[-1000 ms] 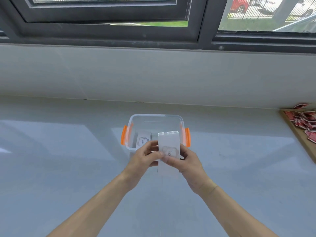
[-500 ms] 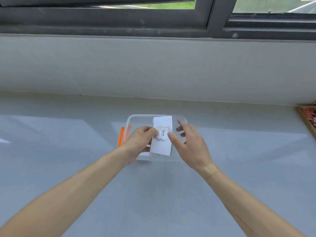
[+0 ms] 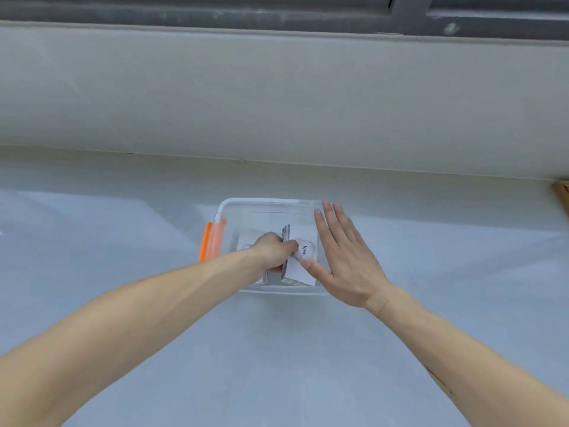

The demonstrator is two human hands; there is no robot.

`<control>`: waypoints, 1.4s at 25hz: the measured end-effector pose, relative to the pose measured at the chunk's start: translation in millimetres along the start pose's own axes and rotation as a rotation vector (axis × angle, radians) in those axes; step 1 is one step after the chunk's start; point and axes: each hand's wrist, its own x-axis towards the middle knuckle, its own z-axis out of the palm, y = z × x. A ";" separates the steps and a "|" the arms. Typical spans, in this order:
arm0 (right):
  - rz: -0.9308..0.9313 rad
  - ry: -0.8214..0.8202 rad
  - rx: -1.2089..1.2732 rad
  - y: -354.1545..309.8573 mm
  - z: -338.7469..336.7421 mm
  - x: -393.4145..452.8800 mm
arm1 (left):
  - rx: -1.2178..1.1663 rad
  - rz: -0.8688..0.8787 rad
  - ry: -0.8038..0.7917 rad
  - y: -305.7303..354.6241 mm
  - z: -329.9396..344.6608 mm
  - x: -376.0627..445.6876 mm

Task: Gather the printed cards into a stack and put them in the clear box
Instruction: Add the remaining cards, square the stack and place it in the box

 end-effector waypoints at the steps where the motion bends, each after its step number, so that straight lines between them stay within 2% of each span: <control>1: 0.002 0.014 0.015 -0.4 0.8 -0.1 | 0.012 -0.011 -0.012 0.6 3.6 2.0; 8: -0.003 0.065 0.013 1.1 6.6 0.5 | 0.015 -0.052 -0.016 -1.1 17.4 12.4; 13: 0.011 0.095 0.053 0.0 9.3 0.8 | 0.245 -0.025 0.090 -0.3 17.7 14.9; 16: 0.038 0.106 0.069 -1.3 10.7 0.4 | 0.293 -0.019 0.116 2.5 15.9 14.2; 26: 0.070 0.170 0.130 -2.4 12.7 0.1 | 0.275 -0.035 0.070 -0.9 18.5 20.1; 31: 0.063 0.184 0.134 -1.0 14.9 1.7 | 0.413 0.038 0.061 -1.0 20.7 24.9; 35: 0.067 0.168 0.129 -1.4 14.7 0.1 | 0.440 0.009 0.066 0.6 22.3 23.7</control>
